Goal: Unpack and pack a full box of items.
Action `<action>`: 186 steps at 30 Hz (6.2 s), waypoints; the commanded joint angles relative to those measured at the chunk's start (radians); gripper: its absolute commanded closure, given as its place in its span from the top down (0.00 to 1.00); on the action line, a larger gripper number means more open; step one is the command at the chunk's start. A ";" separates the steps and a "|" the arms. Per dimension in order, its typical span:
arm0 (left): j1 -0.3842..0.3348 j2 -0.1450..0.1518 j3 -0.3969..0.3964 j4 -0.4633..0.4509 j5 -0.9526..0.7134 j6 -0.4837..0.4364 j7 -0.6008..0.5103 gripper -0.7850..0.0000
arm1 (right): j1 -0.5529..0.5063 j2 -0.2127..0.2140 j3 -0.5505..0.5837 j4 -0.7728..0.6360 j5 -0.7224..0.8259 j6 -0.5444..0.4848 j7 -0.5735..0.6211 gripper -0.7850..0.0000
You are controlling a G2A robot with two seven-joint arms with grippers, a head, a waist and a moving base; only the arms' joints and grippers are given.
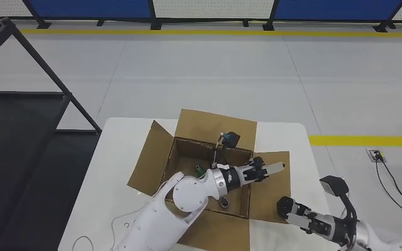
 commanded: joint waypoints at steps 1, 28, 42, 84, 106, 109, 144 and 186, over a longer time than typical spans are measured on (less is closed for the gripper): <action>0.041 0.019 -0.077 -0.058 0.018 -0.002 -0.003 1.00 | 0.009 0.001 -0.002 0.020 -0.013 0.010 -0.022 1.00; 0.753 0.142 -1.020 -0.670 -0.086 -0.045 0.100 1.00 | 0.225 0.002 -0.193 0.324 -0.074 0.080 -0.080 1.00; 0.772 0.146 -1.044 -0.633 -0.171 -0.059 0.065 1.00 | 0.417 -0.001 -0.344 -0.018 -0.260 0.244 -0.125 1.00; 0.670 0.192 -1.206 -0.465 -0.289 0.031 -0.166 1.00 | 1.301 -0.333 -1.383 0.498 -0.935 0.602 0.065 1.00; 0.693 0.197 -1.197 -0.490 -0.304 0.042 -0.123 1.00 | 1.315 -0.456 -1.458 0.746 -0.909 0.474 -0.024 1.00; 0.707 0.199 -1.197 -0.499 -0.306 0.040 -0.106 1.00 | 1.328 -0.491 -1.479 0.820 -0.927 0.465 -0.018 1.00; 0.735 0.216 -1.140 -0.529 -0.290 0.013 0.017 1.00 | 1.299 -0.642 -1.441 1.169 -0.944 0.270 -0.004 0.45; 0.767 0.234 -1.130 -0.567 -0.278 -0.004 0.065 1.00 | 1.233 -0.608 -1.300 1.146 -1.055 0.195 0.069 0.00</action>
